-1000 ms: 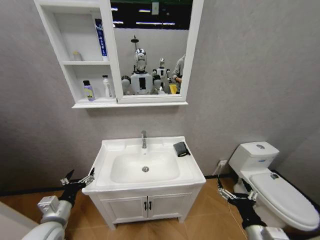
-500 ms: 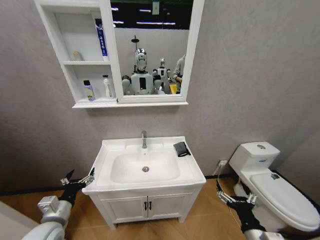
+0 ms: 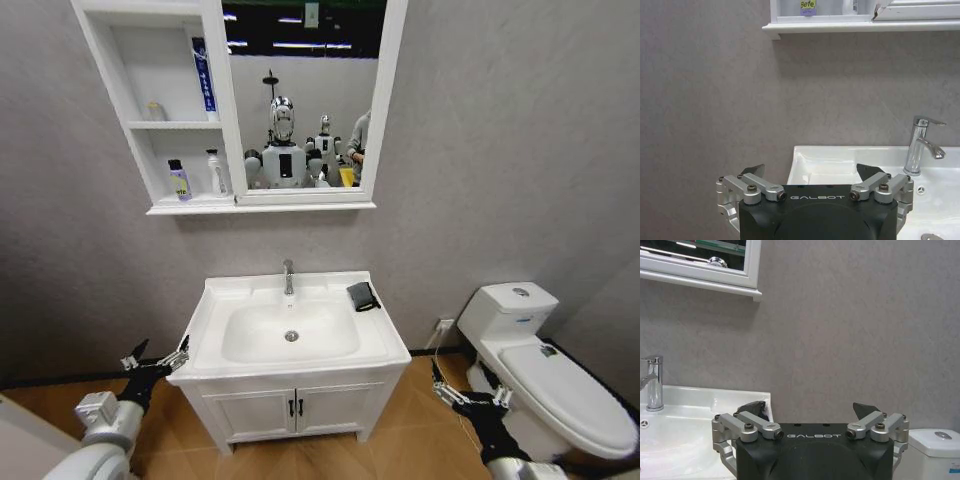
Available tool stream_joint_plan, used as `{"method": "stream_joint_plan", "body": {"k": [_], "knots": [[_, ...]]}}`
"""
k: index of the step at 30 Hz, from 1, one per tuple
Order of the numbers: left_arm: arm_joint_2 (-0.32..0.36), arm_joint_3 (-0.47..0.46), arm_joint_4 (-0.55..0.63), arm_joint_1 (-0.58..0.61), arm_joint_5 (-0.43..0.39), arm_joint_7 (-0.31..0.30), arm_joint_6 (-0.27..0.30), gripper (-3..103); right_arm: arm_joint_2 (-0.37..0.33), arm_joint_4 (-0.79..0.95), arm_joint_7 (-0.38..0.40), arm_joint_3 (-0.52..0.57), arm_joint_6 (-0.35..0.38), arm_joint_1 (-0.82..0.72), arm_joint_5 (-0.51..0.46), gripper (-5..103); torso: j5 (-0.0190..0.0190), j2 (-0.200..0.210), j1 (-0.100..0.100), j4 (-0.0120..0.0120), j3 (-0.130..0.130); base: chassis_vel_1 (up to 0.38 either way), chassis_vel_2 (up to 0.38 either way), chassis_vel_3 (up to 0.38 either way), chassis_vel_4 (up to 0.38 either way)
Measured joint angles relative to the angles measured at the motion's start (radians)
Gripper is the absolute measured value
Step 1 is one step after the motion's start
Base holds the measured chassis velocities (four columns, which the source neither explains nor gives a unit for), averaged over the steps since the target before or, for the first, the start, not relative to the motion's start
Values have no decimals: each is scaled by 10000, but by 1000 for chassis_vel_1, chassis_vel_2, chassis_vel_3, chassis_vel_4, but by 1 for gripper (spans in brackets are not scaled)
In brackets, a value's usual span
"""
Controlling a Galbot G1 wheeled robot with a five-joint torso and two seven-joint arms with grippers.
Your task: Move facial cleanser and shampoo from washbasin to cabinet, then wipe washbasin with towel.
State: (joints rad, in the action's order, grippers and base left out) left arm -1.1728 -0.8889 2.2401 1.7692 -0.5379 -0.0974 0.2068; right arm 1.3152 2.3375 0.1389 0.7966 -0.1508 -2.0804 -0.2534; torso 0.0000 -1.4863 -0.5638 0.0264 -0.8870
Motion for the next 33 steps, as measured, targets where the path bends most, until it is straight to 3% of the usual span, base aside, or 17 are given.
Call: {"method": "stream_joint_plan", "body": {"k": [14, 17, 20, 21, 23, 25, 28, 30, 33], "knots": [[0, 0, 2, 0, 0, 1, -1, 100, -3, -11, 9, -10, 12, 11, -11, 100, 6, -2, 2, 0, 0, 257, -262, -263, 263], [-1, 0, 1, 1, 0, 0, -1, 100, -3, -10, 11, -12, 12, 10, -12, 100, -8, -3, 4, -2, 2, 342, -346, -312, 341], [0, 0, 4, 0, 0, 0, -1, 100, -3, -13, 12, -13, 13, 11, -12, 100, 10, -2, 4, 0, 0, 383, -369, -369, 350], [0, 0, 3, 1, 0, 0, -1, 100, -3, -11, 12, -12, 12, 11, -12, 100, -12, -3, 5, -2, 3, 370, -386, -377, 369], [0, 0, 2, 2, 0, 0, -1, 100, -3, -12, 12, -13, 12, 9, -12, 100, -11, -3, 6, -2, 2, 370, -343, -361, 369], [0, -1, 5, 1, 0, 1, -2, 100, -4, -15, 12, -14, 13, 10, -13, 100, 15, -3, 6, 0, 1, 381, -338, -363, 351], [0, 0, 1, 1, 0, 0, -1, 100, -3, -12, 12, -14, 13, 10, -12, 100, -20, -3, 6, -2, 2, 349, -348, -348, 370], [0, -2, 6, 1, 0, 2, -2, 100, -5, -15, 12, -14, 14, 11, -13, 100, 23, -2, 3, 0, -1, 391, -376, -358, 337], [0, 0, -2, 1, 0, 1, 1, 100, -4, -11, 13, -14, 12, 10, -11, 100, -23, -2, 4, -2, 1, 345, -377, -343, 357]]}}
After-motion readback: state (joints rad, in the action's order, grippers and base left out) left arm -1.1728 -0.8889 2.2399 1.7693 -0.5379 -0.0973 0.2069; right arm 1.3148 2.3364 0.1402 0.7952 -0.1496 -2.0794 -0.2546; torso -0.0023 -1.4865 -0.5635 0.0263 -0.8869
